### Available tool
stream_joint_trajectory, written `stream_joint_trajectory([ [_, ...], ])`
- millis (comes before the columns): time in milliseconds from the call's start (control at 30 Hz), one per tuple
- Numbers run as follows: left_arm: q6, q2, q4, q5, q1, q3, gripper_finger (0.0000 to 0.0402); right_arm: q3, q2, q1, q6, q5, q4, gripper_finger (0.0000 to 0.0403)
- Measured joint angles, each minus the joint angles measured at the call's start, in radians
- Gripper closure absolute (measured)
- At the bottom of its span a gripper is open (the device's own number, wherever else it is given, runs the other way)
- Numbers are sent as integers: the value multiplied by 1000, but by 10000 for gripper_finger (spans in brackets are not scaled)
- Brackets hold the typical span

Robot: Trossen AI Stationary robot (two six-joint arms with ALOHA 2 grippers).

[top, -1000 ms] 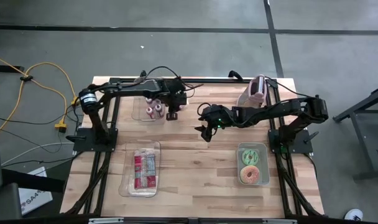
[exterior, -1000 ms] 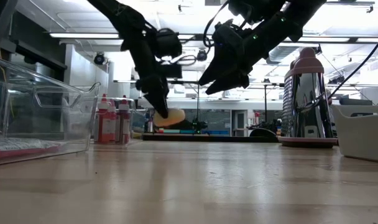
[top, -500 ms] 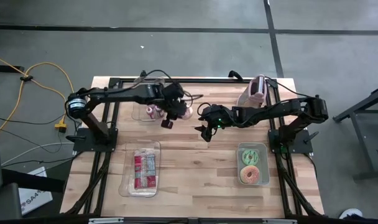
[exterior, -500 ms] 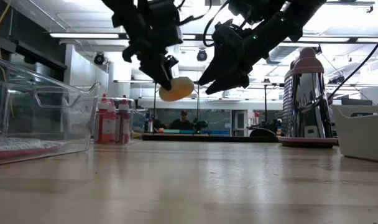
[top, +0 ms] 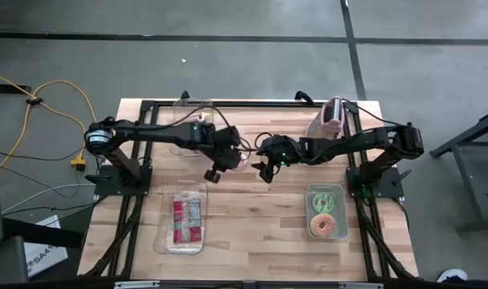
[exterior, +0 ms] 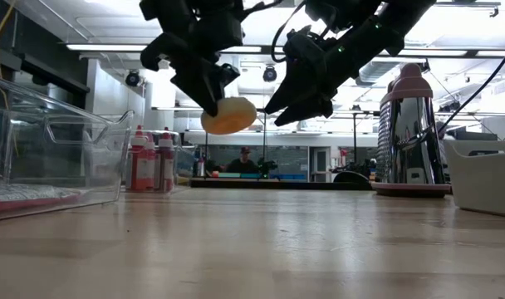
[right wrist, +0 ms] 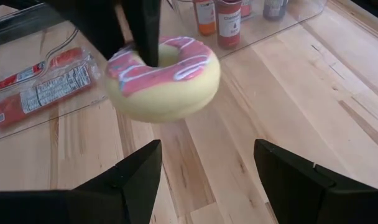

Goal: Pick & Place Food Item
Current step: Put the pink donut into the gray bin

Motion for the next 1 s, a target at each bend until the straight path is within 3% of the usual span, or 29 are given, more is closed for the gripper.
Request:
stream_joint_trajectory([
  [300, -21, 0, 1, -136, -79, 0, 315, 0, 0, 0, 0, 0, 0, 158],
  [1000, -71, 0, 5, -140, -166, 0, 315, 0, 0, 0, 78, 5, 91, 158],
])
